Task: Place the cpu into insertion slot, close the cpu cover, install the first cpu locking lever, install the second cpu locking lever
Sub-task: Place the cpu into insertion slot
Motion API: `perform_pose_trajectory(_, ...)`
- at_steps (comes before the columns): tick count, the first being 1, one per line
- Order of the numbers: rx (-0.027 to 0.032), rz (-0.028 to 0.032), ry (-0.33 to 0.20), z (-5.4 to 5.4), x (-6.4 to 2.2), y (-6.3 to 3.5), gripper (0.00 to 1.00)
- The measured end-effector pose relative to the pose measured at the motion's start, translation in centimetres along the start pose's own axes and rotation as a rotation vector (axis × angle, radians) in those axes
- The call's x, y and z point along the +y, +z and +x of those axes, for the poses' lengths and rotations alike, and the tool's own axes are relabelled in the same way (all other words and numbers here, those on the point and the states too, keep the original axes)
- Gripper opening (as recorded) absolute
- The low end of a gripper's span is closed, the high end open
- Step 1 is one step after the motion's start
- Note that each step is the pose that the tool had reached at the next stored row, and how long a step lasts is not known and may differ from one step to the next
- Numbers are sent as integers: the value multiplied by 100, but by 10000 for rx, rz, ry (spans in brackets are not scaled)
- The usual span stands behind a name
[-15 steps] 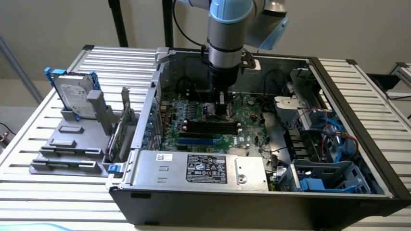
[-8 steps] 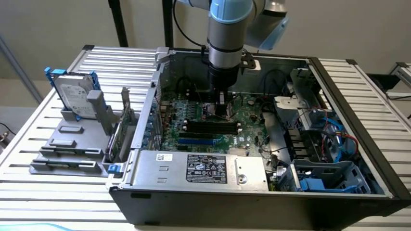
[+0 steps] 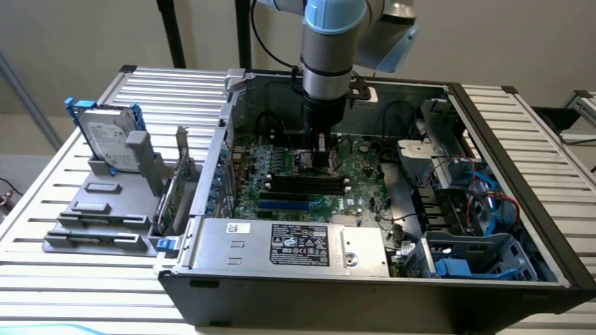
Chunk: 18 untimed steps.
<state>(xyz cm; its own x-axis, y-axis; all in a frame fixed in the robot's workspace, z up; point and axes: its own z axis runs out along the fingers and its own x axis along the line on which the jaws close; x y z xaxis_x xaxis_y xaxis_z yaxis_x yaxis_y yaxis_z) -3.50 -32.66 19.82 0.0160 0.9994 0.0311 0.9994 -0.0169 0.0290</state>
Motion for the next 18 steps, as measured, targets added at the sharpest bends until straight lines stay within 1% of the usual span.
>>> perform_pose_trajectory(8, -23, -1, -1, 11, -4, 5, 55)
perform_pose_trajectory(14, -77, -1, -2, 12, -5, 6, 55)
perform_pose_trajectory(18, -102, -2, -3, 12, -5, 7, 55)
